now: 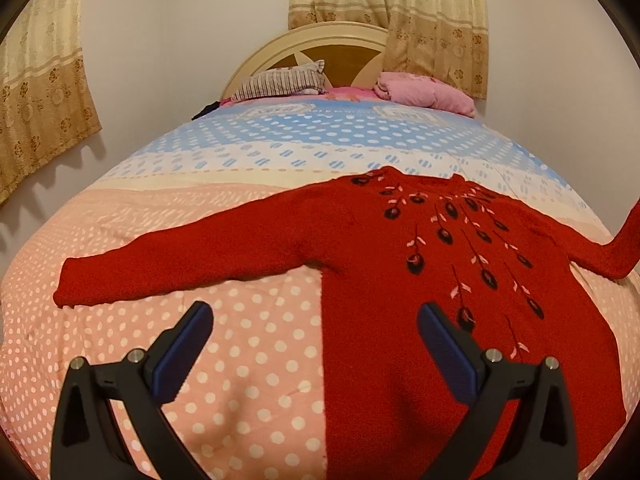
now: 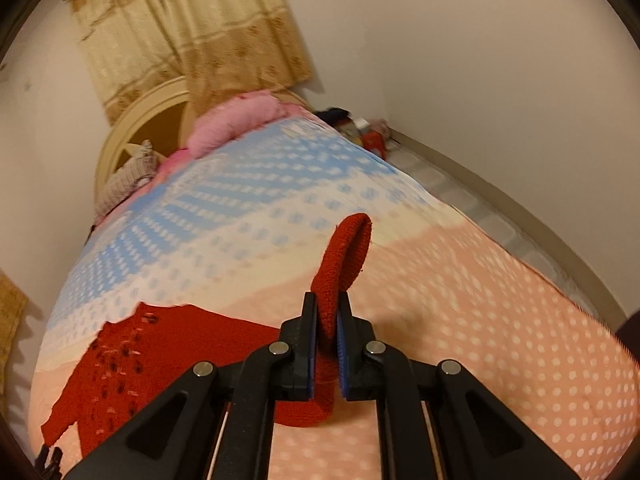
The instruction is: Fold small clothes
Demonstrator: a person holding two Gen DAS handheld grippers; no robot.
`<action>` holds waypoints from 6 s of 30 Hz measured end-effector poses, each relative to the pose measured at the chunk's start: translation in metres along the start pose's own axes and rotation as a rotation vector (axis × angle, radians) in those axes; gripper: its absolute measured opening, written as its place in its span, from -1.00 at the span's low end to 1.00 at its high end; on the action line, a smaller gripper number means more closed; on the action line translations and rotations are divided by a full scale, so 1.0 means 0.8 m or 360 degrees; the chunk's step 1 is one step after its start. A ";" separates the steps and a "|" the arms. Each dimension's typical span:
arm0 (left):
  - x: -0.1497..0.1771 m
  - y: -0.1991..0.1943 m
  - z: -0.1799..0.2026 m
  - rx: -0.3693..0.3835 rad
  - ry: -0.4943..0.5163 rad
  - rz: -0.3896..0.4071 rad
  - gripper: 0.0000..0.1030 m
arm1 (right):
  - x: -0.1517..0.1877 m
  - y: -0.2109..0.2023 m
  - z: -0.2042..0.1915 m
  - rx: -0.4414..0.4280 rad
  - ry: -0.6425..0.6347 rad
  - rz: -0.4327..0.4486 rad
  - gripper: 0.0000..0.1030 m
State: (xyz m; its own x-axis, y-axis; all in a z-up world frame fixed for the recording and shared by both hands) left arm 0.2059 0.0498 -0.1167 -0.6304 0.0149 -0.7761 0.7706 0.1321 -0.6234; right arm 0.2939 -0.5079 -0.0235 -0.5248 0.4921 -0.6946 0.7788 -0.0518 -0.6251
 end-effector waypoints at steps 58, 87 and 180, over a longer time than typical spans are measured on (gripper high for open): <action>-0.029 0.075 -0.040 0.0209 -0.0205 -0.0092 0.82 | 0.275 0.100 -0.290 -0.0537 -0.0684 -0.0443 0.34; -0.039 0.145 0.002 0.0331 -0.0253 -0.0192 -0.98 | 0.284 0.125 -0.190 -0.0457 -0.0405 -0.0431 0.39; 0.082 0.055 -0.319 -0.0049 -0.1141 -0.0082 0.33 | 0.358 0.156 -0.386 -0.0593 -0.1047 -0.0483 0.59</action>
State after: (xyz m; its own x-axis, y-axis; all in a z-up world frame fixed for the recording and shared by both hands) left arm 0.1745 0.3092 -0.1709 -0.4415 -0.6451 -0.6236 0.7318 0.1432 -0.6663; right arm 0.3470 -0.1052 -0.1906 -0.7353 -0.1791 -0.6536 0.5728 0.3514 -0.7406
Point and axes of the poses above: each gripper's, at about its wrist camera, not at the fingertips, and y roughly the way its jaws point, z to its right, x to its underside, the point moved 3 cm from there along y, roughly the way its jaws point, and after that the axes turned 6 degrees about y, right-handed, at the moved point
